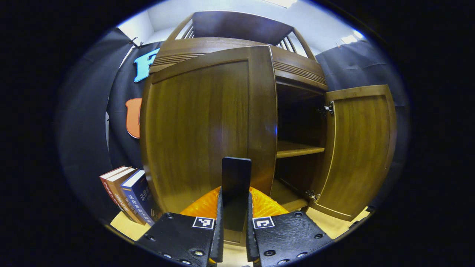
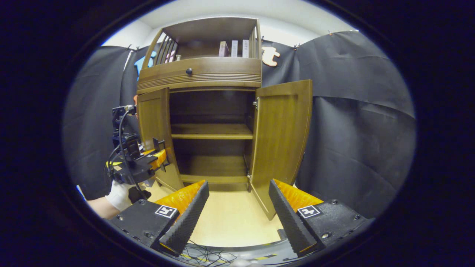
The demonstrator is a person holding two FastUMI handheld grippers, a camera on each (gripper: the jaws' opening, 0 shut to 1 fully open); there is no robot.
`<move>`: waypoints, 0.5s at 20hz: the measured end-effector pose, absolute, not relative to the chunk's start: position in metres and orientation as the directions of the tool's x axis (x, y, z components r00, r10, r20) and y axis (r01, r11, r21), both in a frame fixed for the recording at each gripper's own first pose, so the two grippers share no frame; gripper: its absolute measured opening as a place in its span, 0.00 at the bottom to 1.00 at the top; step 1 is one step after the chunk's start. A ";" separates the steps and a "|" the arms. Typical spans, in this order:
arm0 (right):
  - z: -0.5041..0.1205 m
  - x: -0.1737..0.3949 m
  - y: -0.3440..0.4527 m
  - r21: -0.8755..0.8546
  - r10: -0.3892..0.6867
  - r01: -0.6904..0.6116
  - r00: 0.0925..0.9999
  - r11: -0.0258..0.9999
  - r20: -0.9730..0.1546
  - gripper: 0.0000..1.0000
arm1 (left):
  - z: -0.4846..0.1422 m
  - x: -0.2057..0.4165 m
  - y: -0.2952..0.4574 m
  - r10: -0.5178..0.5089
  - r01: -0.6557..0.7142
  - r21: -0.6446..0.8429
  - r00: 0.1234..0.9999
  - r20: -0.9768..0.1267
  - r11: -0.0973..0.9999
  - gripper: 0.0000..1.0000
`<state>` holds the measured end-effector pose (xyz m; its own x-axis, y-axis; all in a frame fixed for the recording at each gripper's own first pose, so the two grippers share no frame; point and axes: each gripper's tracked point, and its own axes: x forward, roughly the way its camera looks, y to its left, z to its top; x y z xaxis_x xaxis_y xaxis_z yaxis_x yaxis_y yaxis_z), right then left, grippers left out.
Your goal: Open the right door of the double-door shoe cabinet with the right hand, and open the left door with the left hand.
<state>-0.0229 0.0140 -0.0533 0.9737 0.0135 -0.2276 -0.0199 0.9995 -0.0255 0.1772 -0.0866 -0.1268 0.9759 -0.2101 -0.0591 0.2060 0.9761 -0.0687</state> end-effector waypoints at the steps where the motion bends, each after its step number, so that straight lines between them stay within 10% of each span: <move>1: -0.053 -0.024 0.016 -0.025 0.019 -0.026 0.974 0.999 -0.228 1.00 | -0.128 0.172 -0.081 -0.207 0.203 -0.067 0.976 -0.064 0.977 0.23; 10: -0.053 -0.027 0.053 -0.016 0.094 -0.100 0.969 0.995 -0.227 1.00 | -0.129 0.123 -0.031 -0.179 0.173 -0.095 0.982 -0.055 0.980 0.23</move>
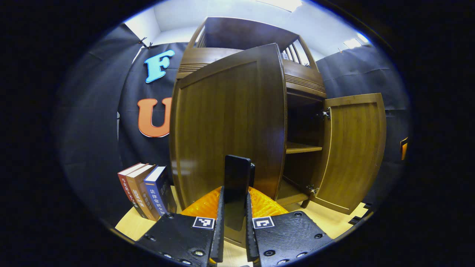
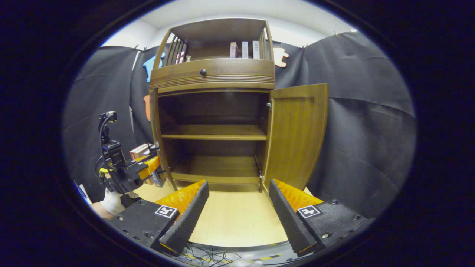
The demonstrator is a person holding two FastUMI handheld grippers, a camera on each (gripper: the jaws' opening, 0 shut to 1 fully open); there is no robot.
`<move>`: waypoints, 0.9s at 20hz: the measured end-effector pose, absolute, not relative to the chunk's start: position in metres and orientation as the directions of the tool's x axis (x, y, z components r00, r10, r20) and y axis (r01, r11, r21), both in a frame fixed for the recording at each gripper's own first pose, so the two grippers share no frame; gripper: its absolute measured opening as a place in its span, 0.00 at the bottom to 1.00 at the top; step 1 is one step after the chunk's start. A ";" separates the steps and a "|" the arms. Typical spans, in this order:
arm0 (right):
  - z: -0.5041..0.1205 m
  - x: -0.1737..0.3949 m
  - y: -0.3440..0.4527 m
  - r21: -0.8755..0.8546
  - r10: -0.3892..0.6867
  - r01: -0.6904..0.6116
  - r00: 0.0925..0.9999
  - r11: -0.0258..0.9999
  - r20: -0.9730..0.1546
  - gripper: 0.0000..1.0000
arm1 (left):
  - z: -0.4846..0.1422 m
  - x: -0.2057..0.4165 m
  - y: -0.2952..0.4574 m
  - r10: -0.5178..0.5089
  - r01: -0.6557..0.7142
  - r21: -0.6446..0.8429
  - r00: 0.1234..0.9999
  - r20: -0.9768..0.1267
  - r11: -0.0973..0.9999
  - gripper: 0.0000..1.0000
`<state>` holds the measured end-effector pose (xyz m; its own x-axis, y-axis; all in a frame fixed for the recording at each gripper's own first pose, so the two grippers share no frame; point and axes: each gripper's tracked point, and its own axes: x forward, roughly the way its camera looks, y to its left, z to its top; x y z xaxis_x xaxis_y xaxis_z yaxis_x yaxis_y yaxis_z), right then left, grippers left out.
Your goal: Open the right door of the double-door shoe cabinet with the right hand, and open the left door with the left hand.
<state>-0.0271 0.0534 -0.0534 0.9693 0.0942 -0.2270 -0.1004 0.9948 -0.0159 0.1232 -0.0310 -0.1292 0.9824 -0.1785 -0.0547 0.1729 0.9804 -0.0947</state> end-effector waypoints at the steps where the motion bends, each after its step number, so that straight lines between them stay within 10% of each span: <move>1: -0.053 -0.028 0.058 -0.018 0.104 -0.111 0.968 0.994 -0.227 1.00 | -0.129 0.119 -0.025 -0.169 0.163 -0.098 0.984 -0.054 0.982 0.23; 3: -0.056 -0.028 0.066 -0.020 0.123 -0.131 0.966 0.991 -0.228 1.00 | -0.130 0.111 -0.010 -0.152 0.146 -0.101 0.987 -0.059 0.984 0.31; 18: -0.073 -0.030 0.116 0.015 0.248 -0.253 0.932 0.967 -0.264 1.00 | -0.140 0.092 0.114 -0.042 0.038 -0.049 0.996 -0.085 0.998 0.00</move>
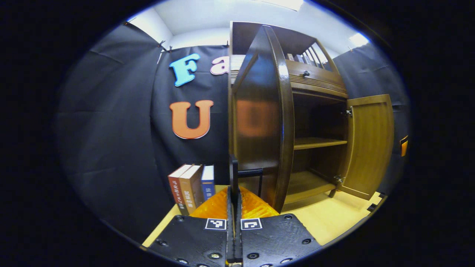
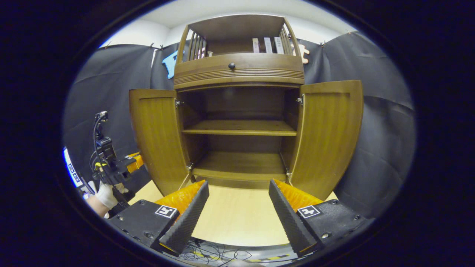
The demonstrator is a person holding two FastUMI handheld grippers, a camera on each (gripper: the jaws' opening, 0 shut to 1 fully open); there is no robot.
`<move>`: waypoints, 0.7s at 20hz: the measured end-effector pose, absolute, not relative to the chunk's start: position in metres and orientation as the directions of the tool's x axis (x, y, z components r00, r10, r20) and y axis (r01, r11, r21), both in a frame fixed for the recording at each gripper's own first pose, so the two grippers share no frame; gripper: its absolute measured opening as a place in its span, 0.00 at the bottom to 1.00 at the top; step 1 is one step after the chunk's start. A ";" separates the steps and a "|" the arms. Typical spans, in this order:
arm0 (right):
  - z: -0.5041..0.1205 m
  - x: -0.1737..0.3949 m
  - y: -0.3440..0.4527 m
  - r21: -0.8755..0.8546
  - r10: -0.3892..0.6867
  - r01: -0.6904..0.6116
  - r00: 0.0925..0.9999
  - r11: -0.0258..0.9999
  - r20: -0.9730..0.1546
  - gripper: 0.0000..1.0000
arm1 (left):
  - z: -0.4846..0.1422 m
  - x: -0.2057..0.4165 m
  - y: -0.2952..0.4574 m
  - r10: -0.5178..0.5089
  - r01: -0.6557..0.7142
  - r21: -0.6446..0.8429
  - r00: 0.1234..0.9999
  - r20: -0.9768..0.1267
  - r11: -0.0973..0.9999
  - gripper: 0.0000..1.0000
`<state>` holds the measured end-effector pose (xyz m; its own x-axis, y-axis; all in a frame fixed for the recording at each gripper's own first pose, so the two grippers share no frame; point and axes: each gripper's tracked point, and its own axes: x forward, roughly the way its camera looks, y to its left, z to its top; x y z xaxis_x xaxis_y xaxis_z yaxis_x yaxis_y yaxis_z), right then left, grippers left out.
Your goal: Open the right door of the double-door shoe cabinet with the right hand, and open the left door with the left hand.
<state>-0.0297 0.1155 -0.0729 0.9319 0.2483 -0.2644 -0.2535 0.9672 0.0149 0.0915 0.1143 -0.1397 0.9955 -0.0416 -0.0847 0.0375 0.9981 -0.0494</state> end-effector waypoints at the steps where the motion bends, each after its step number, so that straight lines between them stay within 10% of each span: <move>1: -0.074 -0.029 0.119 0.018 0.255 -0.260 0.929 0.965 -0.268 1.00 | -0.139 0.092 0.118 -0.069 0.063 -0.076 0.995 -0.078 0.995 0.00; 14: -0.085 -0.031 0.149 0.030 0.312 -0.318 0.902 0.948 -0.299 1.00 | -0.142 0.099 0.151 -0.297 0.290 -0.103 0.954 -0.053 0.951 0.00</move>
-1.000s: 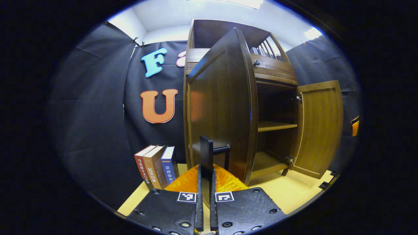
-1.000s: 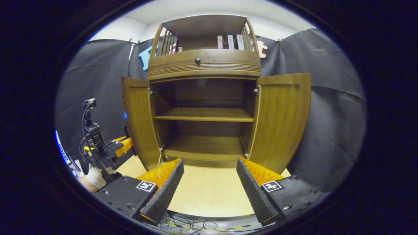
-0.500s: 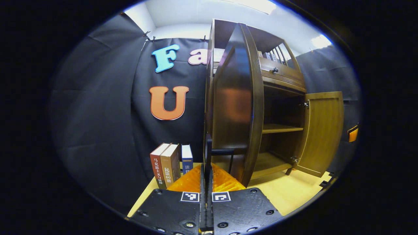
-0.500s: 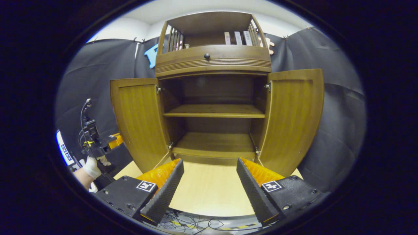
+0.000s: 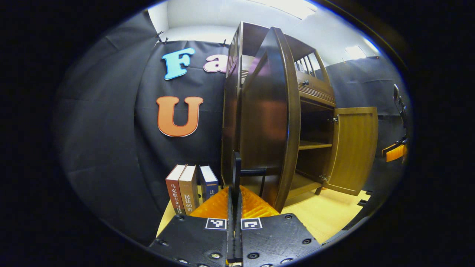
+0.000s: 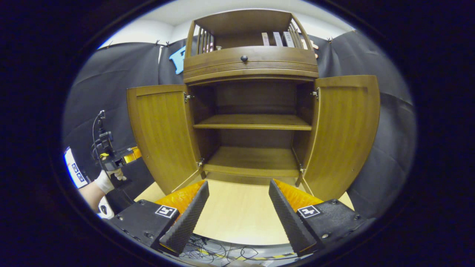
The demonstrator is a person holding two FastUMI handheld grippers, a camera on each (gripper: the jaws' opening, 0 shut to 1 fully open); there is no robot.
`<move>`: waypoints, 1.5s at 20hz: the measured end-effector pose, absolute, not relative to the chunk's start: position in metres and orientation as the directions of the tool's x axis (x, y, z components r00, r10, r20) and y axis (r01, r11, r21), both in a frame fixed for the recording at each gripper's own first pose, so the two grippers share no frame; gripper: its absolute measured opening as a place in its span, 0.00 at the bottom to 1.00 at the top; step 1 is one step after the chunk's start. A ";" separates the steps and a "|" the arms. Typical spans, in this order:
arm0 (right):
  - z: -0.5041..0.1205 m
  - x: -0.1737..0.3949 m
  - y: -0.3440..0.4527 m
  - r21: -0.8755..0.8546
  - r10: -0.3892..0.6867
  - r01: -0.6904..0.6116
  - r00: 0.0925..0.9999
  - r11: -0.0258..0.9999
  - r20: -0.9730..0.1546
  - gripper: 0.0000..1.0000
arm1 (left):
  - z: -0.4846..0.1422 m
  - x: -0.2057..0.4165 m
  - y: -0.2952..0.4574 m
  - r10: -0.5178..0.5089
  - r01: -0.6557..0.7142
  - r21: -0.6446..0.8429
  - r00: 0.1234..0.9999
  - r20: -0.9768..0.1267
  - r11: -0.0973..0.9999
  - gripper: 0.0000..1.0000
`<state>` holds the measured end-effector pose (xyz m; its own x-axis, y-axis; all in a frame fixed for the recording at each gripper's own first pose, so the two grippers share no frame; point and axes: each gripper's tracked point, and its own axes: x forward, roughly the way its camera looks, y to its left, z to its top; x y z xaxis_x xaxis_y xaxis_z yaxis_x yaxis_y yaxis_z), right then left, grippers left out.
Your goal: Open the right door of the double-door shoe cabinet with the right hand, and open the left door with the left hand.
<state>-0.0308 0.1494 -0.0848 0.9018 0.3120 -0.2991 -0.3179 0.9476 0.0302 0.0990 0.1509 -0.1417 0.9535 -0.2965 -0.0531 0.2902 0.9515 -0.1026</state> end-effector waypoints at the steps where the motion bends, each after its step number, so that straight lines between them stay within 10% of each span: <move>1: -0.084 -0.031 0.150 0.027 0.314 -0.321 0.901 0.947 -0.299 1.00 | -0.142 0.099 0.151 -0.315 0.308 -0.108 0.948 -0.053 0.945 0.00; 9: -0.083 -0.035 0.146 0.009 0.308 -0.321 0.903 0.947 -0.300 1.00 | -0.146 0.088 0.154 -0.348 0.338 -0.113 0.934 -0.087 0.934 0.02; 15: -0.083 -0.038 0.140 -0.009 0.313 -0.332 0.898 0.943 -0.309 1.00 | -0.157 0.060 0.194 -0.228 0.214 -0.112 0.964 -0.139 0.970 1.00; 23: -0.069 -0.033 0.115 -0.006 0.382 -0.398 0.884 0.917 -0.270 1.00 | -0.106 -0.015 0.189 0.043 -0.054 -0.074 0.990 -0.137 0.996 0.84; 30: -0.030 -0.018 0.052 0.005 0.366 -0.373 0.909 0.928 -0.197 1.00 | -0.033 -0.023 0.074 0.060 -0.066 -0.060 0.993 -0.098 0.996 0.95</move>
